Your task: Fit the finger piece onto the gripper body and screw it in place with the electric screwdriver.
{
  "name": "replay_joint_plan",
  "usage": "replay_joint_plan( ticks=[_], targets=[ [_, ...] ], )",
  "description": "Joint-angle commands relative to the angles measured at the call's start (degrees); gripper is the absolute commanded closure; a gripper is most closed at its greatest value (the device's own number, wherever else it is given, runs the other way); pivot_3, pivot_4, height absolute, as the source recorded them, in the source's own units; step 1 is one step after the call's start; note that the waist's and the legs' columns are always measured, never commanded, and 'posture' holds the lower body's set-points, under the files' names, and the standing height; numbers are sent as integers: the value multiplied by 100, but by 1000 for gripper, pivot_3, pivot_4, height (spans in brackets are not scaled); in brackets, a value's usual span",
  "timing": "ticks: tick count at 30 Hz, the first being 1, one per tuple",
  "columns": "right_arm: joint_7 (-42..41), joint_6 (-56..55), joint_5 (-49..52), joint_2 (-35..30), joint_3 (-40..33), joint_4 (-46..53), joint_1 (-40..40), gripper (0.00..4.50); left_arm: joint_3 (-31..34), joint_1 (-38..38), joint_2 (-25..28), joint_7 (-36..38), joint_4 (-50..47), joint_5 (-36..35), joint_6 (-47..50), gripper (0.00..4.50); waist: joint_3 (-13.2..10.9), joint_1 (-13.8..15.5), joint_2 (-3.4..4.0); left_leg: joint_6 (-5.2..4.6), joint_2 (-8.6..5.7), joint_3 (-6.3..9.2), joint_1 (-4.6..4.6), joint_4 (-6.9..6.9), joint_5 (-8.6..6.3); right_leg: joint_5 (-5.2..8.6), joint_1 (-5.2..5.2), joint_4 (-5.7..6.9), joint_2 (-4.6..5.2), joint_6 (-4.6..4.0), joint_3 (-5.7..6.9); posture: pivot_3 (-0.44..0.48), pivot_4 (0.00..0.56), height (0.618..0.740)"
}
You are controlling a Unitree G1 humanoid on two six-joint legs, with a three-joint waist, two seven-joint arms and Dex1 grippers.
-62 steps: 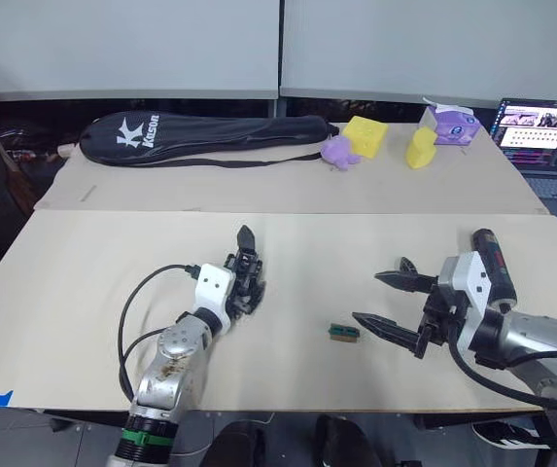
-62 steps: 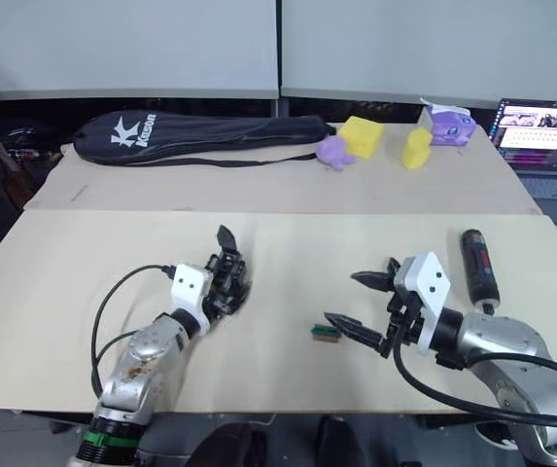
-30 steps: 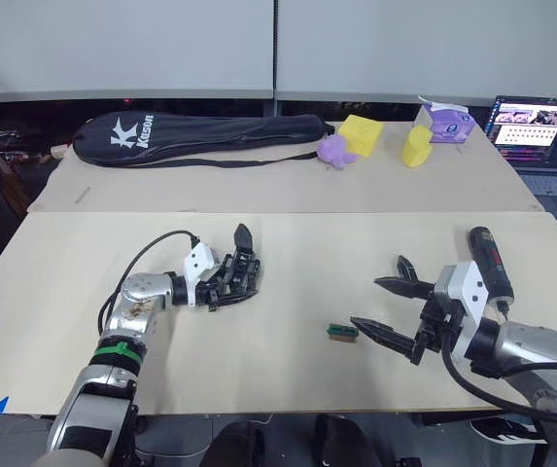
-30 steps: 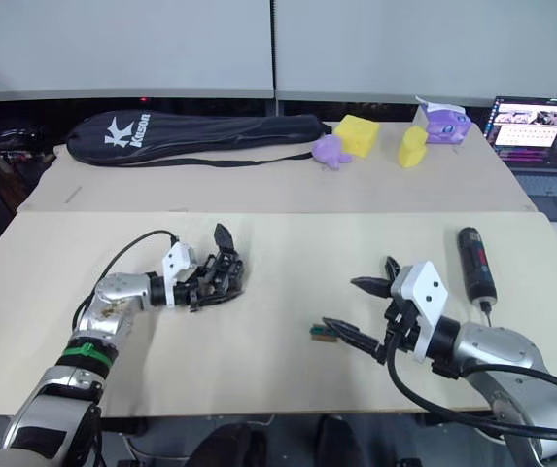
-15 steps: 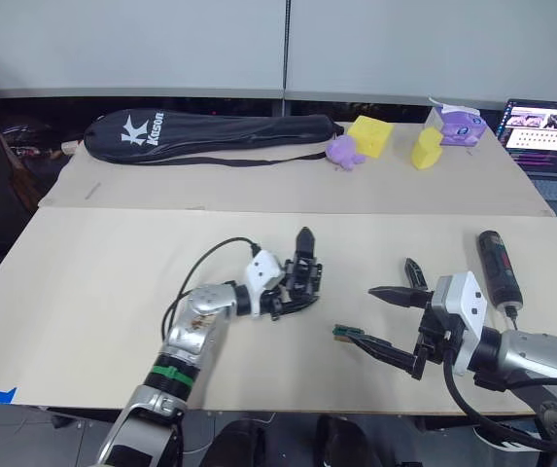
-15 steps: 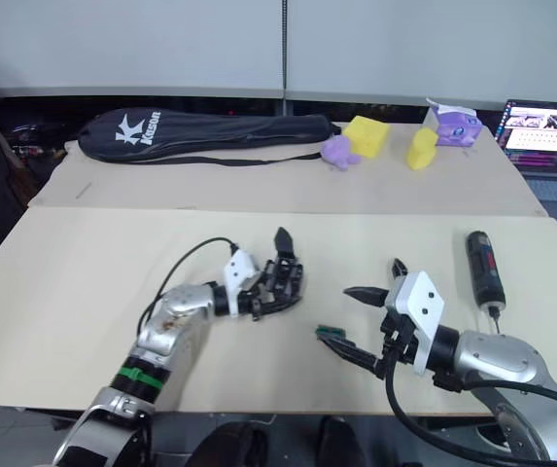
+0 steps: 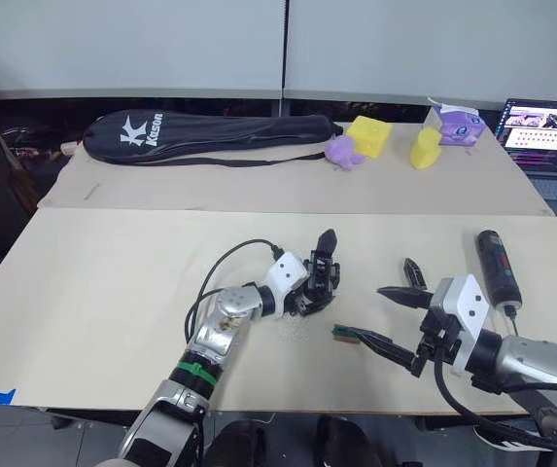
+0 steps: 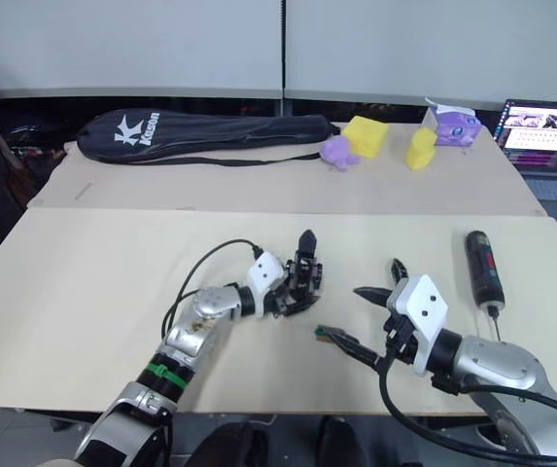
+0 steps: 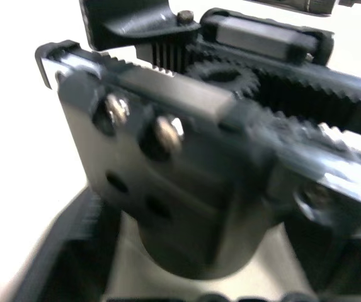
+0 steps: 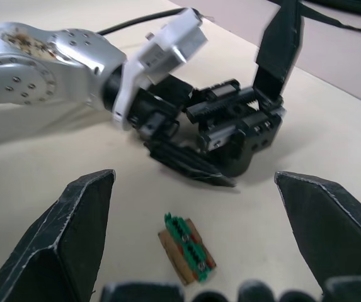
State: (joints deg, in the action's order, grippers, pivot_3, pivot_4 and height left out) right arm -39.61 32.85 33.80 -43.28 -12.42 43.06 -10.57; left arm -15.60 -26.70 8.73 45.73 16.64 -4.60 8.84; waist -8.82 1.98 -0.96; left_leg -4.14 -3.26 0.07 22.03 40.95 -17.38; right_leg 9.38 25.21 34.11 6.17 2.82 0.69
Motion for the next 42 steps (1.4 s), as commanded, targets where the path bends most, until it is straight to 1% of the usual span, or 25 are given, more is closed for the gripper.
replay_joint_plan(
  ticks=[1, 4, 5, 7, 10, 11, 14, 15, 16, 17, 19, 21, 23, 25, 27, 29, 32, 35, 38, 40, 41, 42],
  targets=[
    [-25, 150, 285, -209, -440, 435, -10, 0, 213, 324, 613, 610, -640, -367, 399, 43, 1, -70, 2, 2, 3, 0, -2, -2, 1, 0, 0, 1, -1, 0, -1, 0, 150, 723],
    [-89, 530, 614, -562, -776, 437, 126, 0, 291, 521, 1166, 1051, -1080, -584, 547, 43, 1, -118, 4, 3, 6, 2, -11, -5, 2, 1, -3, 6, -3, -2, 0, 0, 150, 723],
    [-116, 688, 661, -738, -885, 366, 171, 0, 331, 562, 1316, 1227, -1198, -675, 438, 43, 1, -125, 5, 3, 7, 2, -13, -4, 1, 1, -4, 6, -3, -3, 0, 0, 150, 723],
    [-267, 1134, 755, -1270, -1094, 12, 368, 0, 453, 574, 1730, 1715, -1427, -889, 282, 43, -1, -119, 5, 2, 6, 2, -16, -3, 1, 1, -11, 3, 0, -4, 1, 0, 150, 723],
    [-339, 1977, 1255, -1874, -1171, -689, 1070, 0, 641, 402, 2239, 2453, -1746, -1464, 673, 43, -2, -105, 6, -3, 5, 1, -7, 2, 2, 1, -9, -3, 5, -4, 5, 0, 150, 723],
    [-331, 2270, 1363, -2048, -1067, -968, 1401, 0, 658, 314, 2410, 2678, -1849, -1617, 839, 43, -5, -112, 9, -4, 5, 0, -5, 5, 1, 1, -8, -2, 5, -5, 6, 0, 150, 723],
    [-262, 3272, 1134, -2475, 73, -2159, 3056, 0, 745, -116, 2994, 3367, -2242, -2102, 1359, 43, -14, -134, 16, -6, 4, -3, 2, 5, 3, 0, 0, -2, 7, -6, 6, 0, 150, 723],
    [-246, 3489, 990, -2458, 455, -2512, 3576, 0, 776, -260, 3111, 3484, -2355, -2262, 1554, 43, -16, -140, 17, -6, 4, -3, 8, 2, 5, -1, 5, -5, 10, -9, 6, 0, 150, 723],
    [-163, 4009, 895, -2362, 820, -2996, 4167, 0, 824, -416, 3194, 3564, -2459, -2446, 1764, 43, -16, -147, 15, -6, 4, -6, 9, 0, 5, 0, 8, -5, 10, -10, 5, 0, 150, 723],
    [-82, 4250, 652, -2216, 1213, -3504, 4695, 0, 873, -590, 3253, 3614, -2563, -2624, 1965, 43, -16, -149, 18, -6, 6, -7, 8, -2, 5, 2, 6, -5, 10, -14, 6, 0, 150, 723],
    [-57, 4426, 222, -1974, 1844, -4331, 5423, 0, 933, -855, 3272, 3581, -2701, -2833, 2234, 43, -16, -150, 17, 3, 5, -10, 12, -7, 10, 2, 12, -8, 10, -14, 5, 0, 150, 723],
    [-244, 4477, -152, -1787, 2461, -5035, 5908, 0, 970, -1038, 3209, 3467, -2822, -2937, 2333, 43, -16, -155, 17, 30, 3, -16, 32, -6, 26, 2, 31, -8, 12, -14, 2, 0, 150, 723],
    [-399, 4486, -467, -1478, 2914, -5844, 6314, 0, 1008, -1137, 3117, 3330, -2980, -3004, 2333, 43, -16, -133, 17, 30, -2, -17, 52, -5, 28, 2, 50, -6, 14, -13, 5, 0, 150, 723],
    [-502, 4446, -702, -1182, 3150, -6499, 6620, 0, 1030, -1163, 3052, 3184, -3103, -3052, 2361, 43, -16, -147, 17, 31, -7, -24, 85, 4, 30, -1, 86, 0, 13, -9, 4, 0, 150, 723],
    [-622, 4366, -907, -961, 3306, -6963, 6842, 0, 1041, -1130, 3041, 3101, -3219, -3093, 2404, 43, -16, -161, 18, 29, -13, -25, 109, 5, 37, -8, 104, 7, 12, 0, 3, 0, 150, 723],
    [-734, 4229, -1114, -748, 3433, -7357, 6988, 0, 1068, -1070, 3061, 3050, -3351, -3150, 2465, 43, -16, -170, 18, 29, -17, -25, 114, 5, 37, -9, 108, 4, 12, 2, 5, 0, 150, 723],
    [-1002, 3969, -1395, -572, 3656, -7661, 7021, 0, 1120, -1041, 3048, 2909, -3398, -3216, 2559, 43, -16, -168, 18, 29, -21, -21, 115, 3, 36, -9, 107, -1, 11, 2, 9, 0, 150, 723],
    [-1251, 3668, -1683, -460, 3868, -7831, 6941, 848, 1135, -1099, 2995, 2727, -3249, -3166, 2537, 0, -16, -178, 18, 29, -24, -19, 111, 6, 36, -10, 101, -1, 9, 4, 11, 0, 150, 723],
    [-1481, 3379, -1952, -470, 3968, -7748, 6882, 1909, 1096, -1188, 3002, 2622, -3087, -3077, 2505, 0, -16, -197, 18, 30, -27, -21, 100, 8, 37, -11, 94, 0, 9, 6, 9, 0, 150, 723],
    [-1718, 3007, -2129, -619, 4018, -7449, 6794, 2592, 998, -1283, 2939, 2422, -2830, -2769, 2291, 0, -16, -194, 18, 36, -29, -21, 94, 8, 41, -11, 95, 0, 10, 6, 8, 0, 150, 723],
    [-1806, 2976, -2131, -693, 3935, -7293, 6775, 2884, 968, -1329, 2890, 2337, -2714, -2694, 2284, 0, -16, -194, 18, 39, -29, -20, 90, 7, 43, -11, 94, 2, 9, 6, 8, 0, 150, 723],
    [-1910, 2919, -2119, -793, 3836, -7109, 6747, 3270, 951, -1366, 2842, 2274, -2644, -2657, 2302, 0, -16, -197, 18, 44, -28, -20, 89, 6, 46, -11, 95, 6, 9, 6, 8, 0, 150, 723]
  ],
)
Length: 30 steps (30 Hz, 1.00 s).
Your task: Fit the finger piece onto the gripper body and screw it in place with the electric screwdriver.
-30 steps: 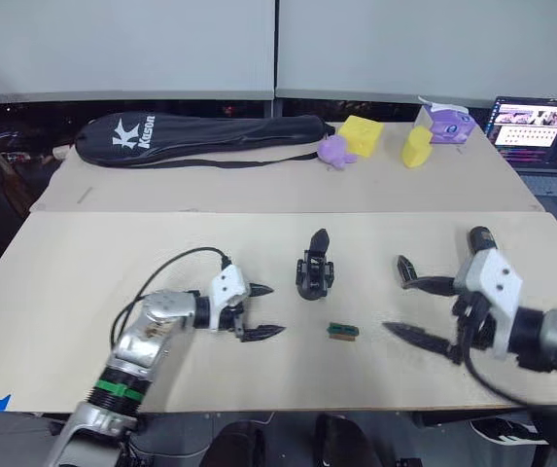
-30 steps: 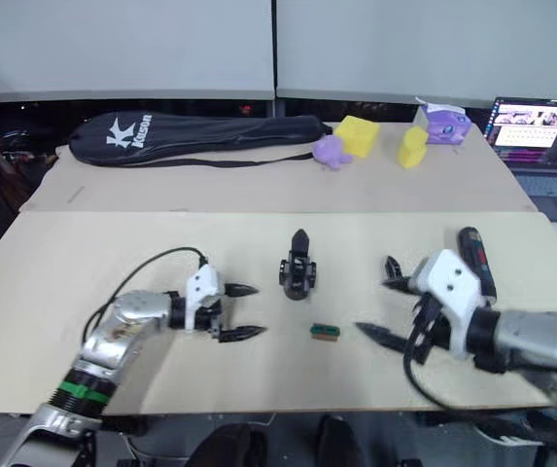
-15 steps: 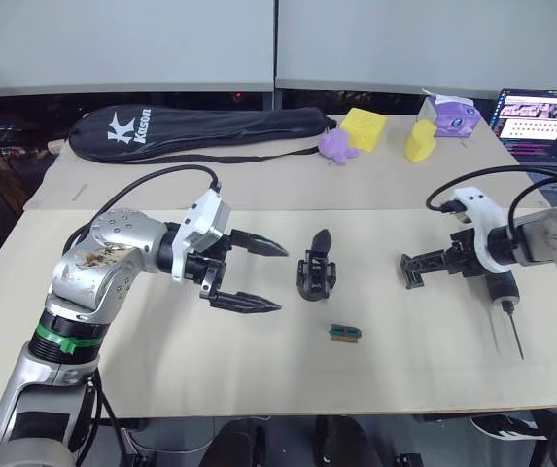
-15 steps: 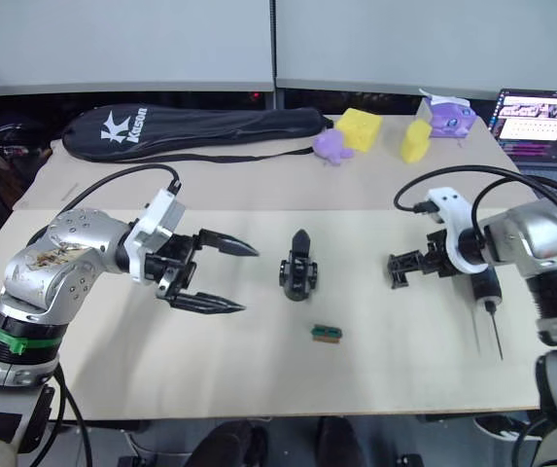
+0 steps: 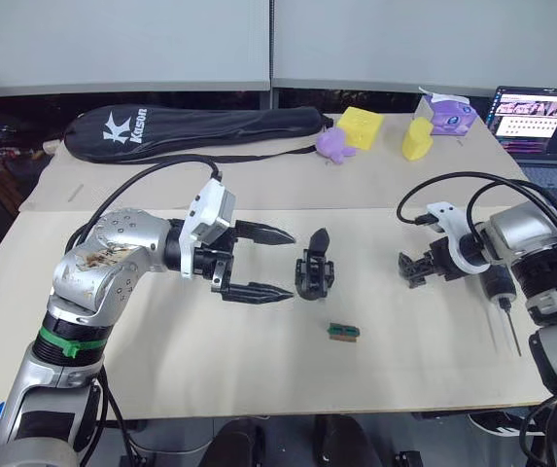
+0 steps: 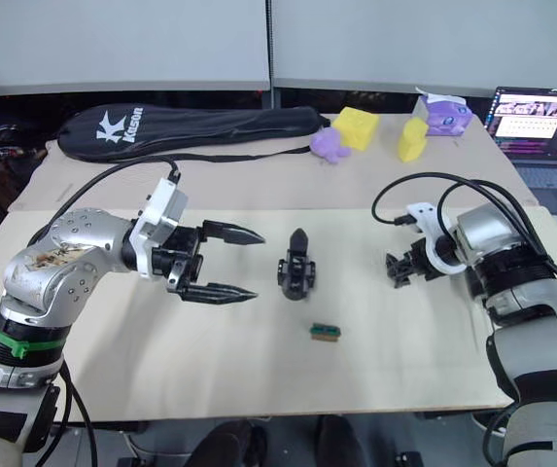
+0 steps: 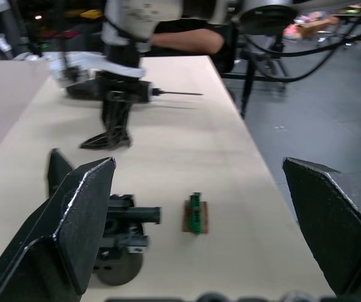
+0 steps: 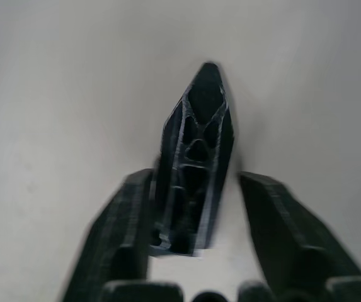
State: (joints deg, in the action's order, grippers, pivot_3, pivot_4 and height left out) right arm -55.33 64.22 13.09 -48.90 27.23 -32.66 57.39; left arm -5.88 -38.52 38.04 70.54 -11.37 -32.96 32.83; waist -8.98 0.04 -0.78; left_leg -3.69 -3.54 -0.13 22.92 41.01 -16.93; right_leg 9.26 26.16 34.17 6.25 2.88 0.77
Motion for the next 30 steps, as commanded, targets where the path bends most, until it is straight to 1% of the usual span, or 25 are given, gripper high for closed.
replay_joint_plan(
  ticks=[1, 2, 4, 5, 7, 8, 9, 11, 13, 15, 17, 19, 22, 24, 26, 30],
  targets=[
    [-405, -232, -46, -283, -213, 576, -69, 3387, -23, -203, -121, -230, 191, 187, -72, 0, 0, -6, 0, 2, 0, 0, 0, 0, 2, 0, 2, 6, 0, 0, -1, 0, 150, 723],
    [-454, -300, -33, -380, -350, 744, -113, 3386, -19, -228, -171, -282, 208, 185, -28, 0, 0, -8, 0, 6, 1, 1, 0, 0, 4, -2, 4, 11, -1, -3, -1, 0, 150, 723],
    [-617, -980, -61, -813, -689, 1490, -447, 3386, 55, -334, -364, -558, 235, 83, 191, 0, -2, 15, 2, 7, 0, 0, 1, 2, 5, -2, 9, 28, 1, -3, -5, 0, 150, 723],
    [-567, -966, 93, -973, -1085, 1959, -638, 3386, 169, -434, -549, -822, 285, -66, 415, 0, -2, 34, 3, 5, -3, 2, 3, 3, 7, -2, 10, 46, 4, -3, -4, 0, 150, 723],
    [-419, -823, 328, -1090, -1692, 2594, -932, 3386, 366, -567, -805, -1197, 353, -291, 765, 0, -3, 63, 3, 4, -7, 6, 5, 8, 7, -1, 14, 69, 8, -2, -4, 0, 150, 723],
    [-341, -742, 401, -1091, -1909, 2826, -1047, 3386, 448, -601, -876, -1318, 364, -371, 900, 0, -3, 60, 3, 4, -5, 7, 6, 10, 6, -2, 13, 69, 7, -2, -4, 0, 150, 723],
    [-110, -890, 471, -1034, -2417, 3396, -1388, 3386, 650, -665, -1104, -1651, 380, -652, 1214, 0, -2, 58, 3, 4, -5, 8, 5, 14, 6, -2, 12, 71, 8, -2, -4, 0, 150, 723],
    [494, -1014, 523, -726, -3288, 4433, -1901, 3386, 999, -741, -1519, -2215, 335, -1159, 1684, 0, -2, 59, 1, 4, 0, 14, 0, 16, 6, -2, 7, 76, 7, -2, -6, 0, 150, 723],
    [1061, -1140, 435, -344, -3694, 5347, -2284, 3386, 1213, -791, -1933, -2771, 228, -1517, 2005, 0, -2, 52, 1, 9, 6, 16, -1, 20, 9, -2, 9, 80, 7, -2, -11, 0, 150, 723],
    [1490, -1160, 403, 51, -3790, 6076, -2527, 3386, 1209, -796, -2218, -3138, 94, -1596, 2104, 0, -3, 52, 0, 13, 6, 16, -2, 24, 11, -2, 11, 85, 7, -2, -14, 0, 150, 723],
    [1852, -1112, 456, 460, -3785, 6604, -2631, 3386, 1118, -802, -2393, -3346, 22, -1574, 2115, 0, -2, 55, 1, 18, 4, 16, -3, 27, 14, -2, 12, 85, 6, -2, -17, 0, 150, 723],
    [2095, -1116, 410, 697, -3631, 6989, -2731, 3386, 1137, -867, -2575, -3541, 76, -1650, 2156, 0, -2, 63, 1, 22, -1, 16, -7, 30, 16, -2, 12, 82, 6, -2, -19, 0, 150, 723],
    [2418, -1170, 333, 996, -3464, 7314, -2882, 3386, 1274, -1038, -2819, -3861, 295, -1797, 2197, 0, -2, 84, 1, 23, -8, 20, -9, 32, 17, -2, 9, 82, 7, -3, -18, 0, 150, 723],
    [2494, -1326, 259, 1026, -3369, 7413, -3004, 3386, 1325, -1095, -2905, -4004, 380, -1806, 2148, 0, -2, 86, 1, 22, -13, 22, -9, 33, 17, -2, 7, 81, 8, -3, -17, 0, 150, 723],
    [2411, -1767, 32, 825, -3172, 7435, -3251, 3386, 1304, -1115, -2978, -4076, 420, -1826, 2180, 0, -2, 85, 1, 20, -19, 20, -9, 30, 17, -2, 8, 82, 10, -3, -18, 0, 150, 723],
    [2433, -2263, -147, 757, -3131, 7318, -3427, 3386, 1333, -1112, -3072, -4235, 474, -1983, 2385, 0, -2, 63, 1, 19, -21, 18, -9, 27, 18, -2, 7, 81, 8, -3, -16, 0, 150, 723]
  ],
)
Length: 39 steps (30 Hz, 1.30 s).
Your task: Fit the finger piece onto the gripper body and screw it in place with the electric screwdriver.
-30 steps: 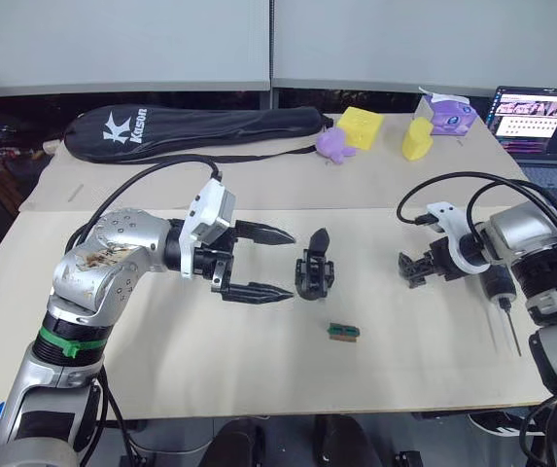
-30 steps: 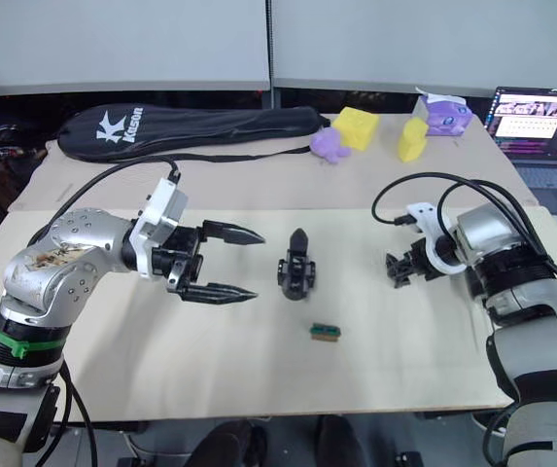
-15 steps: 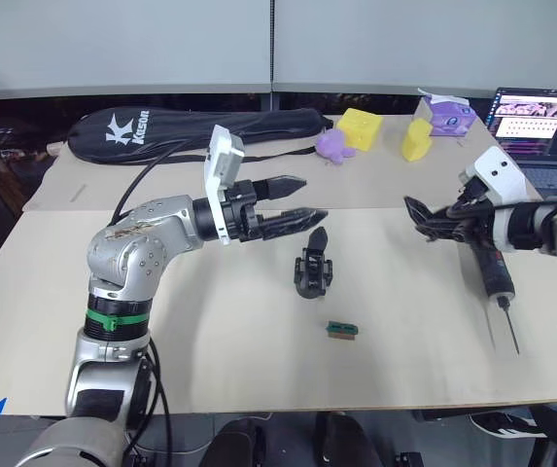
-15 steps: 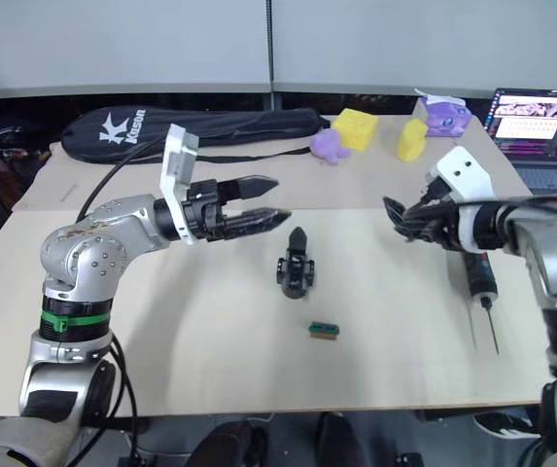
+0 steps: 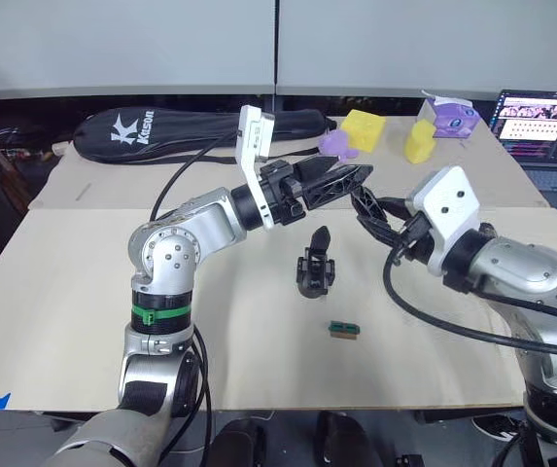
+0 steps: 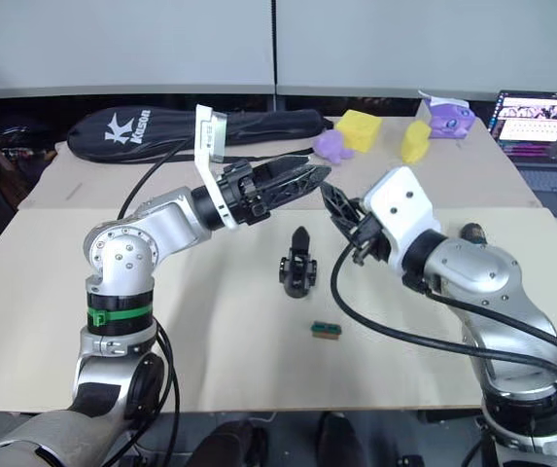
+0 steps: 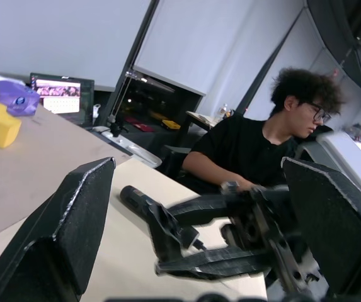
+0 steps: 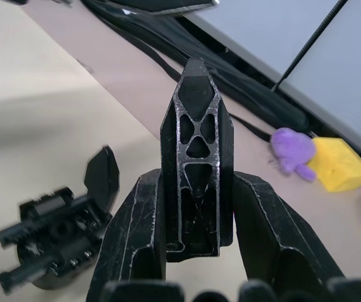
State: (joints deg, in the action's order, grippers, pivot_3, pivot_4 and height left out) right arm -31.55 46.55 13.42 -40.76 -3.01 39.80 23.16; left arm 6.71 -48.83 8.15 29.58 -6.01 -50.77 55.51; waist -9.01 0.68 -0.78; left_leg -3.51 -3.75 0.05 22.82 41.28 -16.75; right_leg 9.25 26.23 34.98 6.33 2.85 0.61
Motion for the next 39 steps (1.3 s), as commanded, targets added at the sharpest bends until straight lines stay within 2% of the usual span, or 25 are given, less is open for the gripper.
replay_joint_plan(
  ticks=[1, 3, 7, 18, 19, 20, 22, 28, 29, 31, 35, 36, 39],
  targets=[
    [56, -627, -184, -31, -144, 46, -58, 3386, 107, -92, -169, -327, 50, -222, 188, 258, 0, 1, 0, 0, 0, 0, -2, 1, 0, 0, 1, -1, 1, 0, -2, 0, 150, 723],
    [81, -789, -187, 37, -193, 9, -121, 3386, 154, -104, -284, -591, 200, -247, 275, 803, 0, 2, 0, 0, 1, 0, -12, 0, 0, 0, -9, -3, -1, 0, -1, 0, 150, 723],
    [157, -945, -168, 149, -243, -41, -133, 3386, 243, -135, -482, -763, 287, -410, 354, 2687, -1, 1, -1, 0, 1, -1, -14, 0, 1, 1, -10, 0, -1, 0, -4, 0, 150, 723],
    [277, -872, -110, 250, -157, 27, 14, 3386, 231, -138, -586, -916, 371, -432, 271, 2731, -1, 1, -1, 0, 1, -2, -14, -2, 1, 1, -10, -3, -1, -1, -5, 0, 150, 723],
    [293, -844, -96, 273, -154, 30, 58, 3386, 218, -139, -603, -953, 389, -378, 230, 3263, -1, 1, -1, 0, 1, -2, -14, -2, 1, 1, -10, -3, -1, -1, -5, 0, 150, 723],
    [317, -799, -75, 301, -162, 25, 119, 3386, 137, -136, -588, -945, 406, -216, 109, 3564, -1, 2, -1, 0, 1, -2, -14, -2, 1, 1, -10, -3, -1, -1, -5, 0, 150, 723],
    [324, -777, -98, 286, -150, 9, 207, 3386, 37, -160, -574, -908, 484, -29, -53, 4494, -1, 5, -1, 0, 1, -1, -13, -2, 1, 1, -10, -3, -1, -1, -3, 0, 150, 723],
    [292, -779, -271, 147, 24, 37, 306, 3386, 1, -310, -611, -752, 622, -23, -152, 4500, -1, 4, -1, 0, 0, -2, -13, -2, 1, 1, -10, -4, 0, -1, -4, 0, 150, 723],
    [291, -741, -236, 147, 8, 57, 329, 2369, -25, -340, -578, -683, 638, 2, -165, 4500, -1, 2, -2, -1, 0, -2, -13, -3, 1, 1, -10, -4, 0, -1, -4, 0, 150, 723],
    [265, -642, -170, 90, -51, 107, 417, 1727, -89, -432, -450, -469, 712, 69, -188, 4500, -1, 0, -2, -1, 0, -3, -13, -3, 1, 1, -9, -4, 0, -1, -5, 0, 150, 723],
    [-338, 13, 735, -216, -460, 334, 644, 300, -482, -653, 109, 532, 882, 383, -390, 4500, -1, -10, -1, -1, 2, -3, -13, -4, 1, 1, -8, -3, -5, -2, -4, 0, 150, 723],
    [-438, 140, 934, -265, -538, 352, 670, 35, -544, -690, 191, 704, 935, 433, -441, 4500, -1, -10, -1, -2, 3, -3, -13, -6, 1, 1, -8, -5, -6, -2, -2, 0, 150, 723],
    [-1448, 1416, 3431, -630, -1646, -258, 1219, 35, -1217, -718, 1028, 2738, 715, 811, -1169, 4500, -2, -24, -2, -8, 4, -5, -12, -10, -2, 1, -9, -8, -4, -2, -3, 0, 150, 723]
  ],
)
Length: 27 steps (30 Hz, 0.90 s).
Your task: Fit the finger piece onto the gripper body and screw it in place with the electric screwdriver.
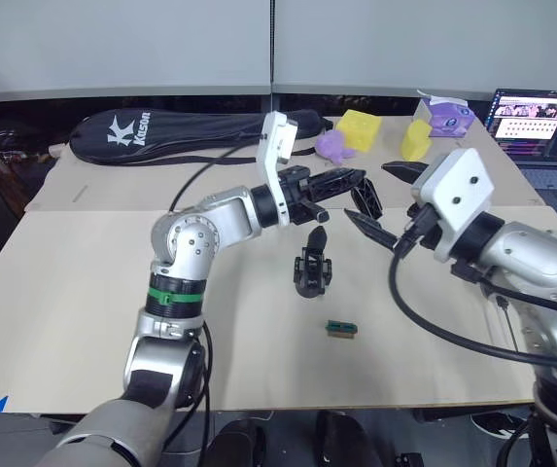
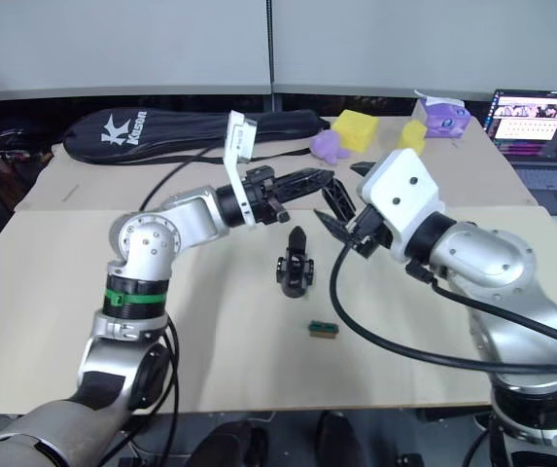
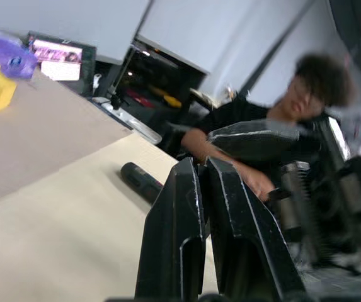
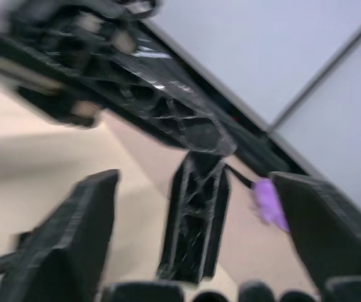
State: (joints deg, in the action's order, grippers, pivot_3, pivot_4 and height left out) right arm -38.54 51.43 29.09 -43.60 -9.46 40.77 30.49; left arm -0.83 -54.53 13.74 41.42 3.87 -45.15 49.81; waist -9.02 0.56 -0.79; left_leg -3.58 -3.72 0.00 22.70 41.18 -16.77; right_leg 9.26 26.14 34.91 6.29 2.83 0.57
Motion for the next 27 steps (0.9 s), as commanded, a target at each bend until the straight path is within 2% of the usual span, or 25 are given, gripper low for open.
replay_joint_plan(
  ticks=[1, 4, 6, 9, 13, 20, 23, 27],
  targets=[
    [-1142, 1345, 2501, -636, -1221, -713, 645, 35, -599, -209, 649, 1996, -220, 304, -689, 4500, -2, -21, 1, -2, 0, -4, 4, 2, -1, 0, 2, -6, 2, -1, -1, 0, 150, 723],
    [-1858, 1751, 3071, -1376, -1163, -1407, 840, 35, -762, -441, 872, 2676, 95, 375, -728, 4500, -2, 25, 1, -47, 2, 1, 6, 0, -19, 1, -7, -19, 14, -2, 13, 0, 150, 723],
    [-2026, 1805, 3188, -1560, -940, -1698, 966, 35, -845, -554, 968, 3066, 205, 421, -739, 4500, -2, 16, 0, -73, 7, 2, 6, 2, -34, 1, -14, -39, 13, -2, 17, 0, 150, 723],
    [-2102, 1922, 3314, -1583, -614, -1970, 1114, 35, -834, -677, 954, 3280, 333, 448, -669, 4500, -3, -8, 0, -66, 5, -7, 9, 5, -30, -1, -9, -42, 18, 1, 10, 0, 150, 723],
    [-2167, 1548, 2947, -1464, -41, -1960, 1139, 35, -845, -709, 909, 3399, 360, 519, -709, 4500, -3, -9, 0, -34, 8, -8, 17, 5, -12, -1, 4, -35, 19, 2, 8, 0, 150, 723],
    [-2067, 1716, 2945, -1197, 279, -2536, 1652, 35, -759, -625, 861, 3352, 197, 504, -611, 4500, -3, 22, -1, -31, 7, -5, 23, 13, -10, -1, 10, -15, 25, 2, 5, 0, 150, 723],
    [-2161, 1673, 2941, -1206, 352, -2582, 1673, 821, -745, -597, 856, 3317, 200, 533, -625, 4500, -3, 24, -1, -32, 7, -3, 25, 13, -10, -1, 10, -10, 25, 2, 6, 0, 150, 723],
    [-2221, 1577, 2832, -1159, 481, -2598, 1716, 2273, -741, -527, 851, 3259, 148, 529, -594, 4500, -3, 13, -1, -32, 6, -3, 28, 13, -10, -2, 11, -1, 24, 2, 6, 0, 150, 723]
  ],
)
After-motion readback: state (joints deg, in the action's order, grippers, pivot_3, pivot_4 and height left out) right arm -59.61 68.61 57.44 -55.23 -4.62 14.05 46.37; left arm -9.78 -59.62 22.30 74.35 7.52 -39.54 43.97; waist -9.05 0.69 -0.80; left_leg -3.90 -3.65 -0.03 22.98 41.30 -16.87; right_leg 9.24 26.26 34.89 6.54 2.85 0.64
